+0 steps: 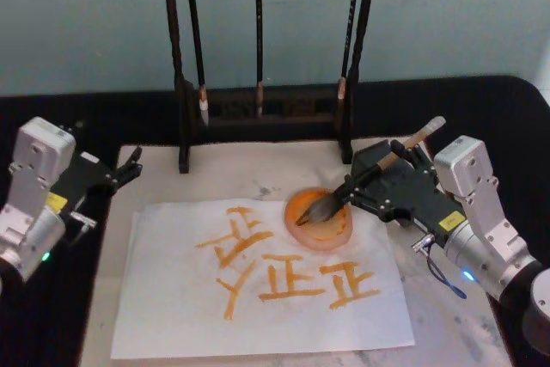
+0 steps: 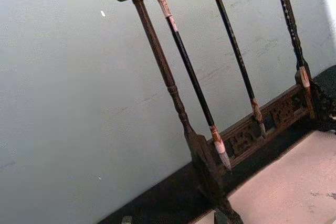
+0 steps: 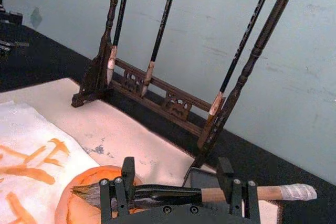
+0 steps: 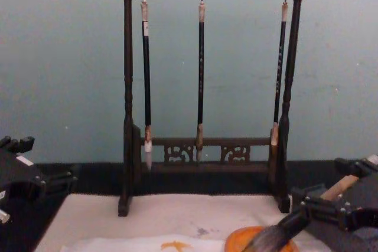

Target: Pick up the brush from the inkstone, write on the paper, then place the brush back to its original position.

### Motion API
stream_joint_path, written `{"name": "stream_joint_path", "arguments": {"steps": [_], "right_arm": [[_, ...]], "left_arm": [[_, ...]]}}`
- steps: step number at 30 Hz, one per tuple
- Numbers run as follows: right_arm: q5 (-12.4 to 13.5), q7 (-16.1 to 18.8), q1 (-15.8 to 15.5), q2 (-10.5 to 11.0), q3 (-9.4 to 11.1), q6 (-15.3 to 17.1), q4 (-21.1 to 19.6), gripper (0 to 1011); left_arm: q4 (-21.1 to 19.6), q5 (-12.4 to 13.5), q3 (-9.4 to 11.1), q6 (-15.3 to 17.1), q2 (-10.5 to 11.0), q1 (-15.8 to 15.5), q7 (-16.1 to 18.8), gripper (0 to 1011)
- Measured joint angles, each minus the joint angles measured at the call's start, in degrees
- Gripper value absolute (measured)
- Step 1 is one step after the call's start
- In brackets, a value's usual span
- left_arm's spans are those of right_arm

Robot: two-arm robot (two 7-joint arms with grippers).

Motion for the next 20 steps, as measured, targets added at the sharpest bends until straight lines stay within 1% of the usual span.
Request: {"name": "stream_joint_path", "arguments": {"steps": [20], "right_arm": [[0.0,0.0,0.0,0.0,0.0,0.0,0.0,1000]], "left_arm": [[0.0,0.0,0.0,0.0,0.0,0.0,0.0,1010]]}}
